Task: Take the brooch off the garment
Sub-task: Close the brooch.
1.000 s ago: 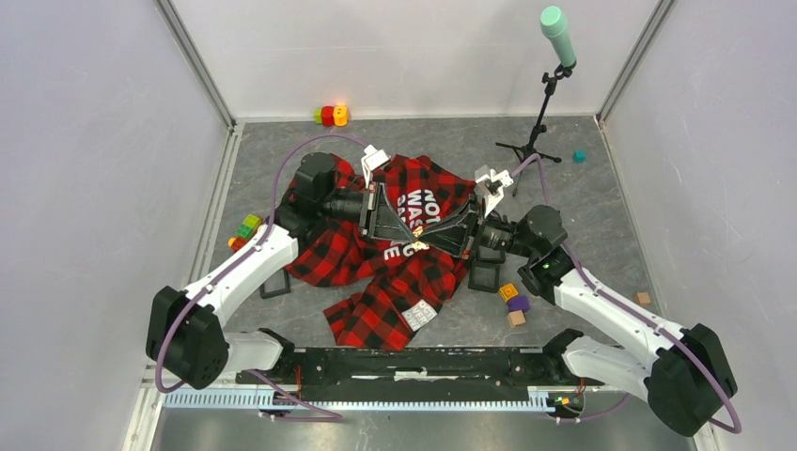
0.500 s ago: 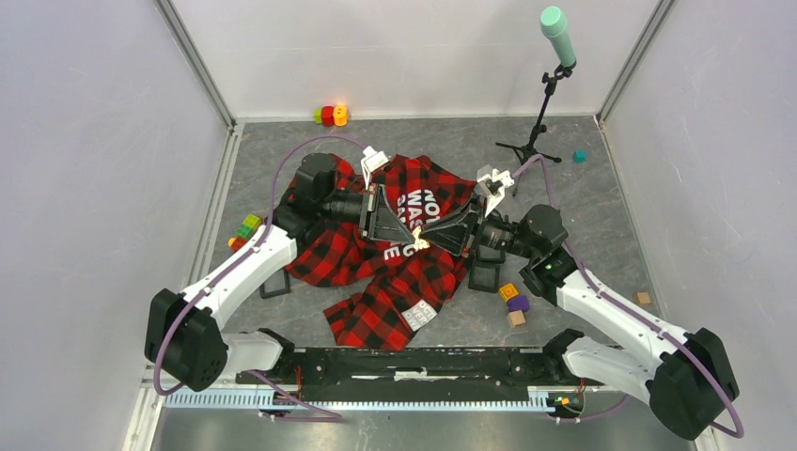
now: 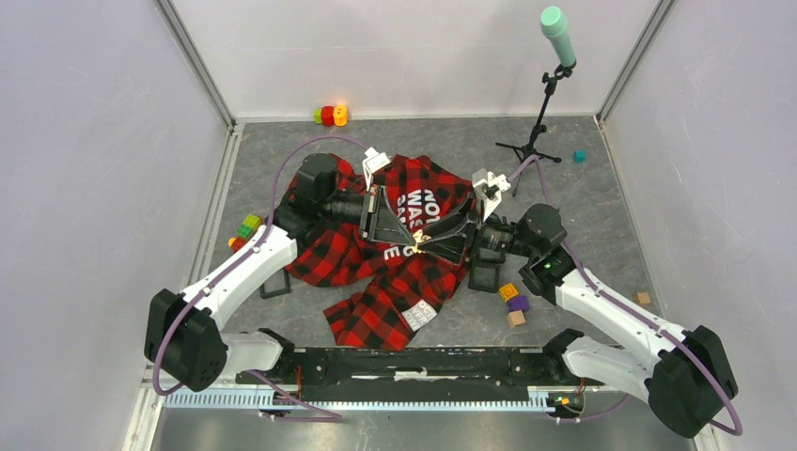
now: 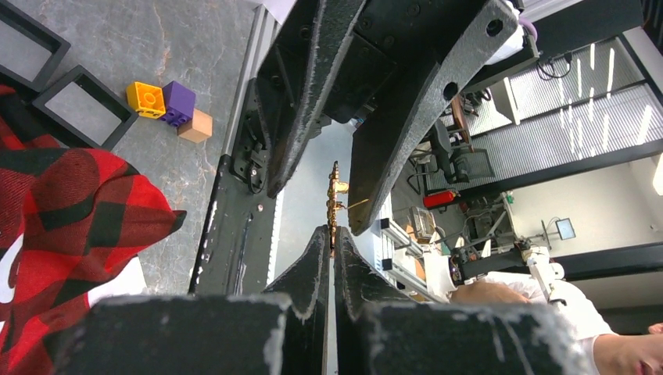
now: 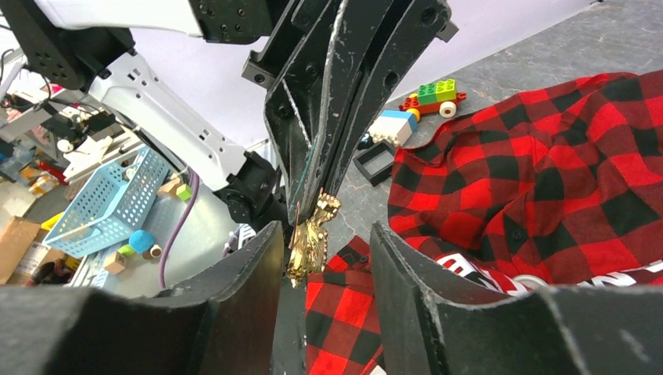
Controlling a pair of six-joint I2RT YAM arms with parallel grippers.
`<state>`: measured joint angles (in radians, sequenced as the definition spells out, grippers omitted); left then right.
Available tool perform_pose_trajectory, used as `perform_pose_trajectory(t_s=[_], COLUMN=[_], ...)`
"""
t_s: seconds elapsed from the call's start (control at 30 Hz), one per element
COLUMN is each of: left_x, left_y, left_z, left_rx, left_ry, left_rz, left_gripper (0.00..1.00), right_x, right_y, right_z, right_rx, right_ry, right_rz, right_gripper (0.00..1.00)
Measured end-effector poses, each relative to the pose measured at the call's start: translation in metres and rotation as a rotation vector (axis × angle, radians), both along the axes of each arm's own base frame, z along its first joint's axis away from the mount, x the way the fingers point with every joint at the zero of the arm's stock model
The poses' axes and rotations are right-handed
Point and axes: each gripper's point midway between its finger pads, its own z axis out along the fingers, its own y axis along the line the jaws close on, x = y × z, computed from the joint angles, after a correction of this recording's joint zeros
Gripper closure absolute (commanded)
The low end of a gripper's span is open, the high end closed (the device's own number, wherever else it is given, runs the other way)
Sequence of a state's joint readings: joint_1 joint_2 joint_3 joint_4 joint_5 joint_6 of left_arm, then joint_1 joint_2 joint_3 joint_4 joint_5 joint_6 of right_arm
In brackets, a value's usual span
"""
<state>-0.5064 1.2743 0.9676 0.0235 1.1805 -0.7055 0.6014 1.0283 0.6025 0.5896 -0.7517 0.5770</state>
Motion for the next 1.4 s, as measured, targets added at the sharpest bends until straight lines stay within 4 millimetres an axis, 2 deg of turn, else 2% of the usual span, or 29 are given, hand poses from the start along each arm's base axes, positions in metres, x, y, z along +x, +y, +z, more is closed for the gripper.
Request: perform_pose_trajectory(t_s=[0.13, 0.33, 0.43, 0.87, 1.17, 1.4], left_x=[-0.001, 0.0, -0.001, -0.003, -0.003, -0.002], left_y=[0.0, 0.0, 0.0, 0.002, 0.002, 0.001], left_z=[0.002, 0.001, 0.0, 0.003, 0.001, -0.001], left_rx=[-0.005, -0.005, -0.002, -0.009, 0.0, 0.005], left_ry=[-0.016, -0.032, -0.038, -0.076, -0.079, -0.082], left_rz=[-0.004, -0.004, -0.005, -0.006, 0.002, 0.008], left_gripper=[0.98, 0.98, 0.98, 0.98, 0.98, 0.98], right_x=[-0.009, -0.018, -0.016, -0.01, -0.007, -0.002], right_y=[-0.001, -0.005, -0.007, -0.003, -0.002, -0.002], right_z=[-0.002, 0.001, 0.004, 0.006, 0.007, 0.003], right_rx=[0.002, 0.019, 0.041, 0.082, 0.095, 0.087], right_ry=[-0.012, -0.032, -0.018, 0.082, 0.11, 0.125], right_rz=[0.038, 0.06, 0.052, 0.043, 0.033, 0.01], right_gripper=[0.43, 0.52, 0.57, 0.68, 0.68, 0.73])
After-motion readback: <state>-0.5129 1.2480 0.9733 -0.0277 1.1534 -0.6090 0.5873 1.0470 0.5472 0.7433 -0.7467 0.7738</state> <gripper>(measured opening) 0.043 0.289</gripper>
